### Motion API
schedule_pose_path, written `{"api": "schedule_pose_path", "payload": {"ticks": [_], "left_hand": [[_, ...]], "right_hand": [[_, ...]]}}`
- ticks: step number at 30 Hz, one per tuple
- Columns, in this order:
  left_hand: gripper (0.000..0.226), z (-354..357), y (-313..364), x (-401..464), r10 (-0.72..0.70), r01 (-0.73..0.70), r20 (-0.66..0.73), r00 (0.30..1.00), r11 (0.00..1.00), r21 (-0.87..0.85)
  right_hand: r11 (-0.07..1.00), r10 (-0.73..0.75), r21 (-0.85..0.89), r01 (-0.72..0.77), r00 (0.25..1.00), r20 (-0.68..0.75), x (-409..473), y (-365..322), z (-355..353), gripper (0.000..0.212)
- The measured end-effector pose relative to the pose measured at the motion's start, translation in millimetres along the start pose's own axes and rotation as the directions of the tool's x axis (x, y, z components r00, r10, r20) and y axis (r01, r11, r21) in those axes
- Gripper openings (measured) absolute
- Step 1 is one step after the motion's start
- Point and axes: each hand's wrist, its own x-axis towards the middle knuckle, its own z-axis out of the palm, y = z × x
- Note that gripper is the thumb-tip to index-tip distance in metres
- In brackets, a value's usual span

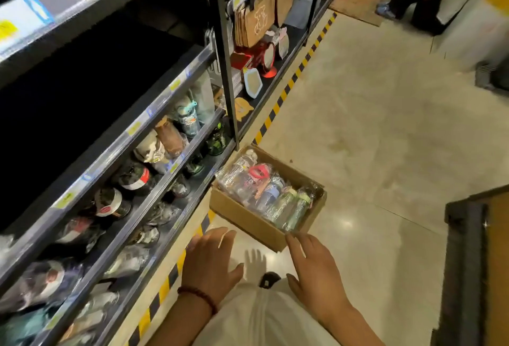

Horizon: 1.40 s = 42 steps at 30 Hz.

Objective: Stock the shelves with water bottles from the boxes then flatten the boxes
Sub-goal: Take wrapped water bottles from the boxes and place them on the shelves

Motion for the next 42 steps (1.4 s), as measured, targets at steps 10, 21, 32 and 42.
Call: {"api": "schedule_pose_path", "payload": {"ticks": [10,21,32,42], "left_hand": [[0.06,-26,-50,119,0.078,-0.078,0.071,0.994,0.997,0.004],[0.072,-5,-98,317,0.063,-0.064,0.285,0.956,0.998,-0.008],[0.069,174,-148,463,-0.12,0.134,0.391,0.913,0.991,-0.008],[0.085,330,-203,524,-0.287,0.317,0.36,0.888,0.948,-0.026]], "right_hand": [[0.979,0.159,0.125,-0.163,0.986,0.044,99,-5,-5,0.086],[0.867,0.405,0.229,-0.442,0.894,0.192,272,19,35,0.071],[0.629,0.499,0.44,-0.641,0.767,0.404,419,90,201,0.065],[0.124,0.538,0.618,-0.776,0.576,0.615,492,111,384,0.088]]}}
